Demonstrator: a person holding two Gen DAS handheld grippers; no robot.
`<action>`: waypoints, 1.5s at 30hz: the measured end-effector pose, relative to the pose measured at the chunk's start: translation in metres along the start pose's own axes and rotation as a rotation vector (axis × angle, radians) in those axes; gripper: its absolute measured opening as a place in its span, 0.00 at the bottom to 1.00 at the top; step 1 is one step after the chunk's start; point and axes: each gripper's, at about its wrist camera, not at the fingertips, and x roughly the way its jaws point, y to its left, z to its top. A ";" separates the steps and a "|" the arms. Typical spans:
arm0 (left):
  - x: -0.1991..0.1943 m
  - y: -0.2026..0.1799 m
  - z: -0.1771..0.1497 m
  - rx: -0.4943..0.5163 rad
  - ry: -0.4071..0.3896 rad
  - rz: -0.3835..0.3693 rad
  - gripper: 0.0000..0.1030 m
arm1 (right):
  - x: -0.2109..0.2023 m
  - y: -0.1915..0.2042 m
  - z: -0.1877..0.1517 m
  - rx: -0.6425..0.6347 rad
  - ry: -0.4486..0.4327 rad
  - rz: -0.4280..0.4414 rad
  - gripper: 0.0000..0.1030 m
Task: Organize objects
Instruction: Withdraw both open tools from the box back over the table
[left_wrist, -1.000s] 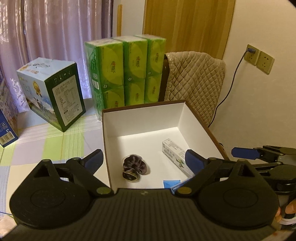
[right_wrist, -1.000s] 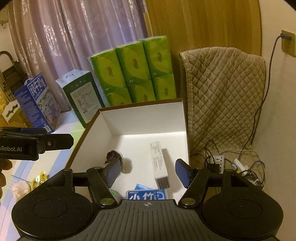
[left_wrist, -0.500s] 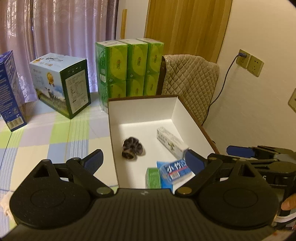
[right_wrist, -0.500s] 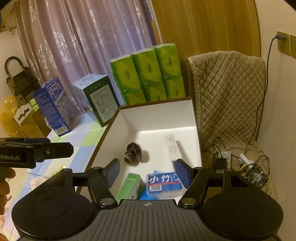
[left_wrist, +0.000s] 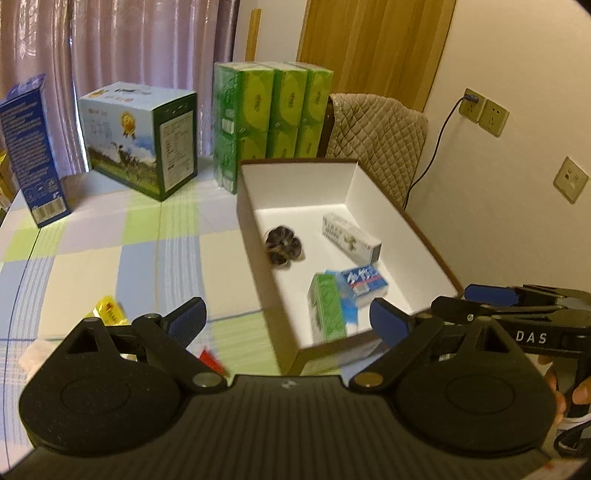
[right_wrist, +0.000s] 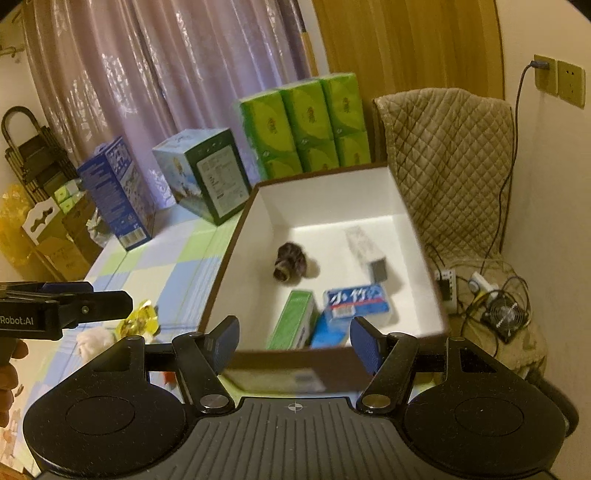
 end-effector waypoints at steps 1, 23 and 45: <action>-0.003 0.007 -0.005 -0.004 0.005 -0.002 0.91 | 0.000 0.006 -0.004 0.000 0.007 -0.002 0.62; -0.043 0.151 -0.087 -0.106 0.138 0.092 0.91 | 0.071 0.146 -0.081 -0.027 0.216 0.056 0.62; -0.033 0.241 -0.100 -0.162 0.145 0.189 0.90 | 0.148 0.184 -0.085 0.042 0.218 -0.029 0.60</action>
